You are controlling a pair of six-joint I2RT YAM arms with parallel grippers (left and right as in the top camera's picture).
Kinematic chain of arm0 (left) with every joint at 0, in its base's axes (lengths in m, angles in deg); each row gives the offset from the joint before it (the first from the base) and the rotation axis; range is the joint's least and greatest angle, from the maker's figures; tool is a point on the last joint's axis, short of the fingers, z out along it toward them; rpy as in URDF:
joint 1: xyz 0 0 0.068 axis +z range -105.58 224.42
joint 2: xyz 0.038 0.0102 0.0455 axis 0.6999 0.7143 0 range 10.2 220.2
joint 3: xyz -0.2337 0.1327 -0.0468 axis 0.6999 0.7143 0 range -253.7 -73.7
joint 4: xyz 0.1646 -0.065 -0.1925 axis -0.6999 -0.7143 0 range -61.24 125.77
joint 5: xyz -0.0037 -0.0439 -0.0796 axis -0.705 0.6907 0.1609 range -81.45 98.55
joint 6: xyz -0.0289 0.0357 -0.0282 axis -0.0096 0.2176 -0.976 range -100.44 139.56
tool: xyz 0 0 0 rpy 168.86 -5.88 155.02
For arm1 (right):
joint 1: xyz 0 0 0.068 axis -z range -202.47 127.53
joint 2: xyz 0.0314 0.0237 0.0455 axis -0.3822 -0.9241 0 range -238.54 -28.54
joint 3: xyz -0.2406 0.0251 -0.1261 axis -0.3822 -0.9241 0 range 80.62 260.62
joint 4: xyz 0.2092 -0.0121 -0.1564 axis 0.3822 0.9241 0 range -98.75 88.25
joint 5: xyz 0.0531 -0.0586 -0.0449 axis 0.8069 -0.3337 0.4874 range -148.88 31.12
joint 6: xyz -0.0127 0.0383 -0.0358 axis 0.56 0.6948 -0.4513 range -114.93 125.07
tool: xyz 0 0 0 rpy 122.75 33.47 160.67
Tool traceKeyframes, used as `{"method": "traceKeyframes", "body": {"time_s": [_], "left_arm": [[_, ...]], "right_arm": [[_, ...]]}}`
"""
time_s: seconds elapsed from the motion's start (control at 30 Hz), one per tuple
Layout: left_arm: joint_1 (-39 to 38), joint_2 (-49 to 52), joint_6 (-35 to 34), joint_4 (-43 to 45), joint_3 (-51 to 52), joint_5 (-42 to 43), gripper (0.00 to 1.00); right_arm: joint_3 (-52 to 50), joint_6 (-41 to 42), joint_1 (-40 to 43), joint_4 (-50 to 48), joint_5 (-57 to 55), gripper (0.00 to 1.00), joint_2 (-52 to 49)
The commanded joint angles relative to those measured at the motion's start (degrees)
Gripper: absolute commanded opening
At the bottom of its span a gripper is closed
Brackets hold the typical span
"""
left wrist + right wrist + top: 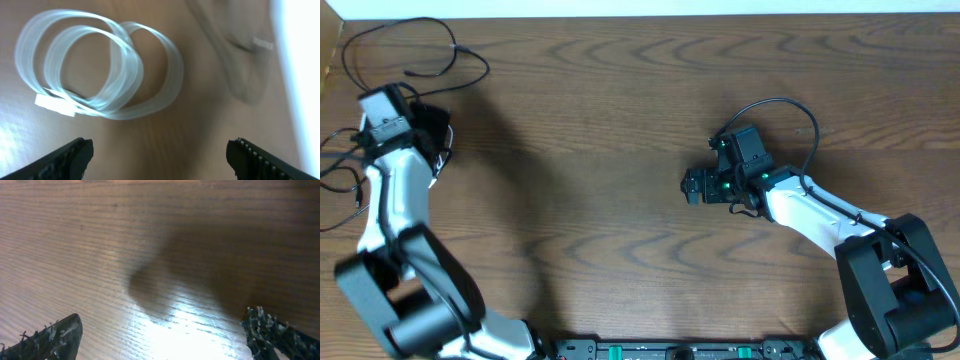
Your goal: Untangle cables
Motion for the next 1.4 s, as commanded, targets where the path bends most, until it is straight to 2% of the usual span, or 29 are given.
{"method": "traceKeyframes", "body": {"time_s": [0.0, 0.07, 0.17, 0.27, 0.3, 0.37, 0.5, 0.67, 0.77, 1.0, 1.17, 1.37], "left_arm": [[0.02, -9.62, 4.76, 0.04, -0.02, 24.28, 0.91], [-0.63, -12.63, 7.21, -0.57, -0.02, 31.52, 0.91], [-2.75, -16.48, 9.4, -5.11, -0.02, 38.1, 0.91], [-6.62, -19.8, 13.92, -12.15, -0.02, 39.69, 0.91], [-9.6, -21.31, 17.88, -15.19, -0.02, 39.32, 0.91], [-13.14, -22.86, 21.38, -17.7, -0.02, 39.17, 0.91], [-19.02, -26.21, 22.23, -22.95, -0.02, 34.82, 0.91], [-24.52, -31.15, 24.24, -29.68, -0.02, 26.49, 0.91], [-26.6, -35.08, 26.97, -32.39, -0.02, 23.78, 0.91], [-27.08, -44.35, 27.17, -35.19, 0.2, 21.2, 0.9], [-27.06, -53.05, 27.15, -36.0, 3.08, 12.98, 0.9], [-27.06, -58.53, 27.15, -36.02, 8.2, 12.61, 0.9]], "right_arm": [[-0.33, 0.28, -0.55, 0.44, 4.76, 0.99, 0.9], [-0.33, 0.28, -0.55, 0.42, 7.5, 0.99, 0.9], [-0.33, 0.28, -0.55, 0.42, 10.51, 0.99, 0.9], [-0.31, 0.33, -0.26, 0.42, 13.51, 0.99, 1.09], [-0.31, 0.94, 0.44, 0.59, 15.72, 0.99, 1.64], [-0.28, 2.12, 1.81, 1.66, 17.68, 0.99, 3.1], [-0.28, 2.8, 5.4, 7.72, 16.94, 0.99, 8.85], [-0.28, 2.78, 8.61, 20.74, 5.62, 0.99, 21.22], [-0.31, 2.84, 8.2, 27.23, -1.57, 0.99, 31.89], [-0.33, 2.82, 3.23, 33.09, -11.26, 0.99, 52.89], [-0.33, 2.82, -1.31, 39.12, -22.73, 0.99, 67.01], [-0.33, 2.82, -1.62, 42.25, -24.7, 0.99, 72.54]]}}
